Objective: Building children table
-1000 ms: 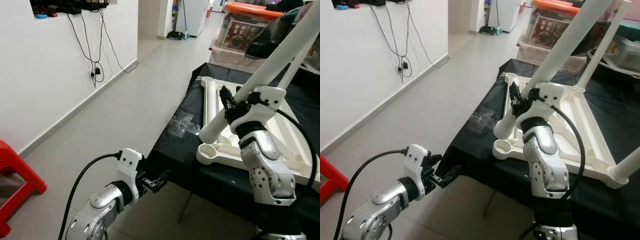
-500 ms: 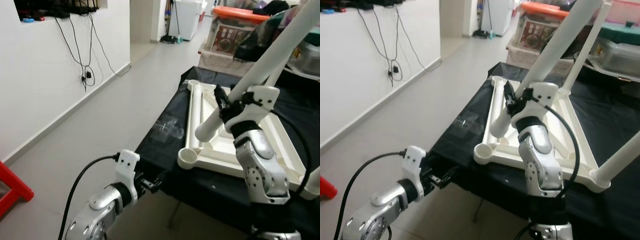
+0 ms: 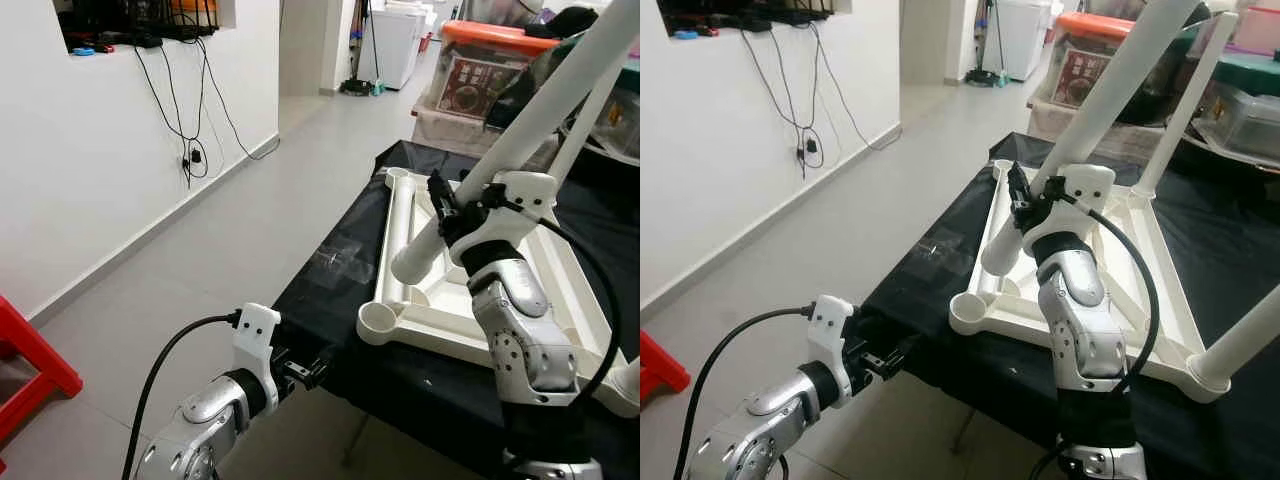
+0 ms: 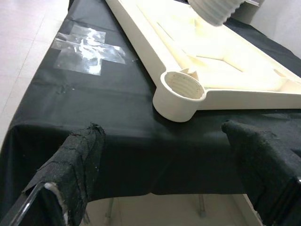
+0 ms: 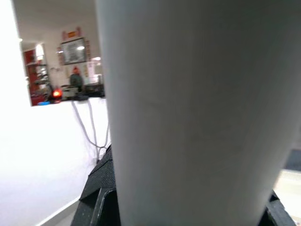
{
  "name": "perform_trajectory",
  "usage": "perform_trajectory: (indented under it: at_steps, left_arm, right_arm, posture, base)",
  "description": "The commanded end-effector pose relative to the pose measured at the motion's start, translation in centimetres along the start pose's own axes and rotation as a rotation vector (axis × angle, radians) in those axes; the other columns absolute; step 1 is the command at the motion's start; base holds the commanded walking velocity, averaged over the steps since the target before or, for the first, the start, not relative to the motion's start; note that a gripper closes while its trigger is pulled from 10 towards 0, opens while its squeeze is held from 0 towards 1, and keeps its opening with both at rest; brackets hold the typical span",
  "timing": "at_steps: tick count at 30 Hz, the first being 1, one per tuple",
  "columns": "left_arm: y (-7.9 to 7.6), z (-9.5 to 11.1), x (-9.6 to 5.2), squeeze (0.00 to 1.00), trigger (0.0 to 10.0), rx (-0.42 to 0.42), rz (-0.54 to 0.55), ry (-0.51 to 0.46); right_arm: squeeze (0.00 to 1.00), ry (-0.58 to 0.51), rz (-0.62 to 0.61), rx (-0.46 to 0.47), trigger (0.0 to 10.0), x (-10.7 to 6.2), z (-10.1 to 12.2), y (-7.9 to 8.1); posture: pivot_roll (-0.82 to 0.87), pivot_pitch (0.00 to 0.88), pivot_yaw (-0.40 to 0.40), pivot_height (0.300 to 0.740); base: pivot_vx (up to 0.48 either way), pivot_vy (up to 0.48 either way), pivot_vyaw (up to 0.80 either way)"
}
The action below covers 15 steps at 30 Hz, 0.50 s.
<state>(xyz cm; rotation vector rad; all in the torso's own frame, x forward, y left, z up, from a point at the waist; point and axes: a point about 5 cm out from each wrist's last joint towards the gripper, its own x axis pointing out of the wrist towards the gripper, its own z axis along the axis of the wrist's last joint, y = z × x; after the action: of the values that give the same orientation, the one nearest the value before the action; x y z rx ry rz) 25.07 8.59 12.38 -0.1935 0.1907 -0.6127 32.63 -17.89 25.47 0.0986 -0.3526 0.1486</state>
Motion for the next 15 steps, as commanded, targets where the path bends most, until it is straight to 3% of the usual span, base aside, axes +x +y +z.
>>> perform_trajectory:
  at_steps: [1, 4, 5, 10, 11, 13, 15]
  left_arm:
    - [-0.2, -0.1, -0.1, 0.0, 10.0, -0.003, -0.001, 0.01]
    - [-0.5, 0.2, -0.2, 0.0, 10.0, 0.0, -0.014, 0.002]
    - [-0.9, 0.4, -0.6, 0.0, 10.0, 0.015, -0.026, 0.001]
    - [-1.1, 0.5, -0.9, 0.0, 10.0, 0.024, -0.03, 0.002]
    - [-1.4, 0.7, -1.5, 0.0, 10.0, 0.041, -0.042, 0.012]
    - [-1.4, 0.7, -1.5, 0.0, 10.0, 0.041, -0.042, 0.012]
    - [-1.5, 0.8, -1.9, 0.0, 10.0, 0.051, -0.048, 0.017]
  right_arm:
    - [0.0, -0.003, 0.017, 0.0, 10.0, 0.2, 0.1, 0.1]
    - [0.0, 0.018, 0.049, 0.005, 10.0, 1.4, 0.2, -0.6]
    - [0.0, 0.068, 0.143, 0.053, 10.0, 2.3, 0.1, -0.9]
    - [0.0, 0.116, 0.232, 0.082, 10.0, 2.5, -0.2, -0.9]
    - [0.0, 0.169, 0.357, 0.133, 10.0, 2.4, -0.7, -1.1]
    - [0.0, 0.169, 0.357, 0.133, 10.0, 2.4, -0.7, -1.1]
    - [0.0, 0.185, 0.433, 0.178, 10.0, 2.3, -0.9, -1.4]
  posture:
    - [0.11, 0.004, -0.116, 0.74]
    - [0.11, 0.025, -0.12, 0.74]
    - [0.12, 0.045, -0.126, 0.74]
    - [0.13, 0.065, -0.122, 0.74]
    - [0.14, 0.094, -0.125, 0.74]
    - [0.14, 0.094, -0.125, 0.74]
    - [0.16, 0.112, -0.129, 0.74]
  base:
    - [0.0, 0.0, 0.0]
    - [0.0, 0.0, 0.0]
    - [0.0, 0.0, 0.0]
    - [0.0, 0.0, 0.0]
    - [0.0, 0.0, 0.0]
    - [0.0, 0.0, 0.0]
    - [0.0, 0.0, 0.0]
